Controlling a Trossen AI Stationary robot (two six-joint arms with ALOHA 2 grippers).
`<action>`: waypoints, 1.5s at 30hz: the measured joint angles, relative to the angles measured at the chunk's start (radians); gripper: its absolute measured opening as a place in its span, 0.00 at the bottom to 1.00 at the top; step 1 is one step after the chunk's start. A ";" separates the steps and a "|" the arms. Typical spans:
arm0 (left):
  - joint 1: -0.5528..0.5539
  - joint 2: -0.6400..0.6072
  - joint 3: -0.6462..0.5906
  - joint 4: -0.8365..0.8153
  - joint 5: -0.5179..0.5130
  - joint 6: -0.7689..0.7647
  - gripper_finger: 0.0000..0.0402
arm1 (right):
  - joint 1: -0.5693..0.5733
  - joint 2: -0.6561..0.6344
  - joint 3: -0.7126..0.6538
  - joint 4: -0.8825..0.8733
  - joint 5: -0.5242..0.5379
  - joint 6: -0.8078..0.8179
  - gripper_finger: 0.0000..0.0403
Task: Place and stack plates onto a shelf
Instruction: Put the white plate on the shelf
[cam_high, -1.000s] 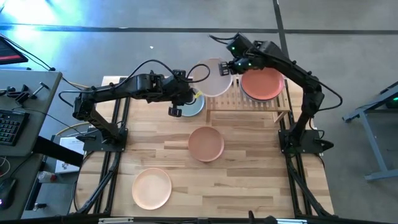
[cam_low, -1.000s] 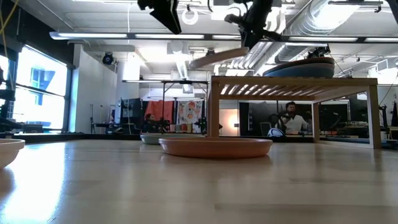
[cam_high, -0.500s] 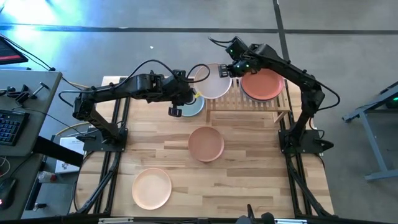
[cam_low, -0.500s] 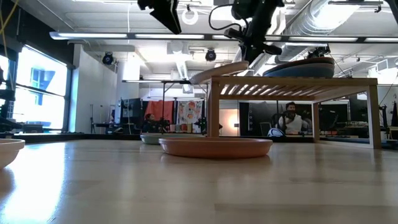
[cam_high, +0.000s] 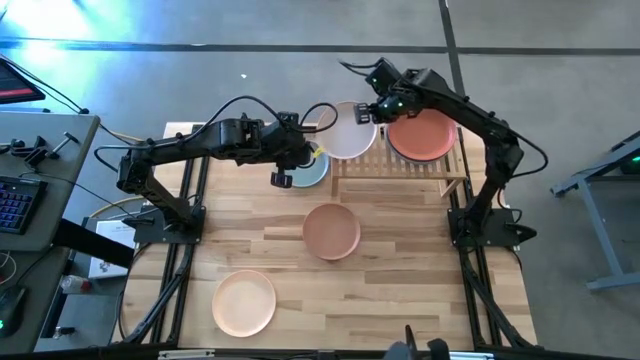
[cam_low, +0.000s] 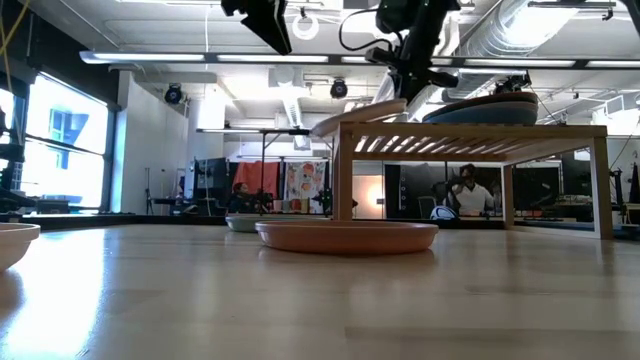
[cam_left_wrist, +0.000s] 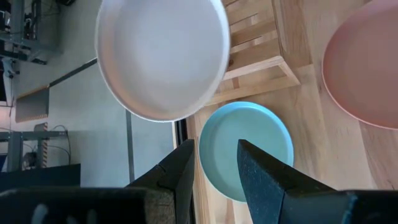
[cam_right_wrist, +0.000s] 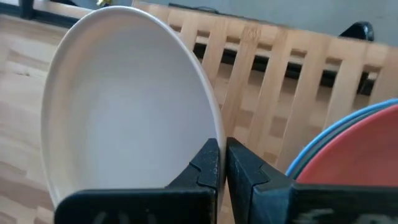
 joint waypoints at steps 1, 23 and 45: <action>0.000 0.000 0.000 0.000 0.000 0.000 0.27 | -0.007 -0.004 0.000 0.004 -0.004 -0.007 0.00; 0.000 -0.001 0.000 0.000 0.001 0.000 0.27 | -0.020 -0.050 0.002 -0.012 0.003 -0.042 0.00; 0.008 -0.001 0.000 0.000 0.002 -0.001 0.27 | -0.005 -0.065 -0.135 0.114 0.023 0.055 0.00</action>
